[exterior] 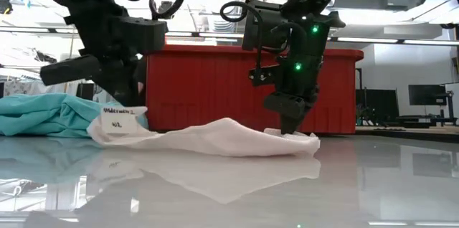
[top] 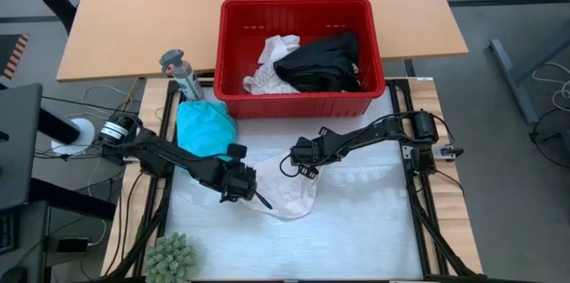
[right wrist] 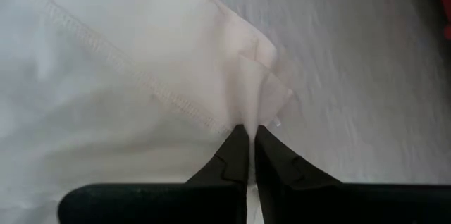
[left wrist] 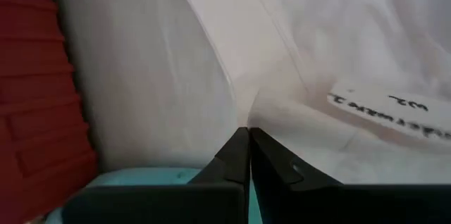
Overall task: Fold laundry
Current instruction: Fold the white underwear
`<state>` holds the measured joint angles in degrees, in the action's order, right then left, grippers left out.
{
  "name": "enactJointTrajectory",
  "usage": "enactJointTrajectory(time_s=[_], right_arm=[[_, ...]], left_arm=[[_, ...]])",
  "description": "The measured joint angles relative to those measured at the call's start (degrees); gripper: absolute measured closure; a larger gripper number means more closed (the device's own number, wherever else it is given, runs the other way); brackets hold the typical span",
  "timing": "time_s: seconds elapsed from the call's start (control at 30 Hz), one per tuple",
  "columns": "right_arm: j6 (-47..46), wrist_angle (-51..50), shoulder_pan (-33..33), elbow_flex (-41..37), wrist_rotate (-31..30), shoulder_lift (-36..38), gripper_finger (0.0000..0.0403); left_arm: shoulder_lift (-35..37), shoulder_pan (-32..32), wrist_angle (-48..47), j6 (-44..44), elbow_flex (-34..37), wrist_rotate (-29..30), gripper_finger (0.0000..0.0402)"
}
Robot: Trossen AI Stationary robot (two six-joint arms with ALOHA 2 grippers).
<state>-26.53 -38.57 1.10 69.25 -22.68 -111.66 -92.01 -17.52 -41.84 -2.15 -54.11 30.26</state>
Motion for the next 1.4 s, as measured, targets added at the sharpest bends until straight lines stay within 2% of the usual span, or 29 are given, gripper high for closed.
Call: enactJointTrajectory(time_s=[0.27,0.47,0.63,0.8,1.0,1.1,1.27,1.4], right_arm=[[1.1,0.1,0.0,0.0,0.0,0.0,0.0358],[4.1,-0.2,-0.1,0.9,-0.7,0.0,0.0312],[5.7,-0.2,-0.1,2.6,0.0,1.7,0.027],[6.3,-2.3,-1.4,2.8,0.1,5.9,0.025],[3.7,-4.4,-5.2,2.1,10.7,9.3,0.0247],[3.5,-2.8,-6.5,0.5,11.7,9.1,0.0247],[2.9,4.1,-7.7,-2.0,15.9,9.1,0.0247],[2.3,6.7,-7.5,-2.3,16.6,9.1,0.0247]], left_arm=[[0.3,0.0,-4.4,-4.0,-3.0,-0.9,0.0401],[0.7,-0.4,-4.7,-9.2,-5.1,-0.5,0.0401],[4.4,-2.9,5.5,-15.5,-5.7,0.4,0.0401],[6.6,-6.2,14.2,-19.4,-5.7,1.0,0.0401],[5.7,-9.7,20.0,-22.9,-5.7,1.3,0.0401],[5.2,-12.1,19.9,-23.8,-5.5,3.4,0.0401],[4.1,-15.3,21.7,-26.2,-4.1,10.1,0.0401],[3.8,-16.3,23.0,-28.3,-1.2,11.7,0.0401]])
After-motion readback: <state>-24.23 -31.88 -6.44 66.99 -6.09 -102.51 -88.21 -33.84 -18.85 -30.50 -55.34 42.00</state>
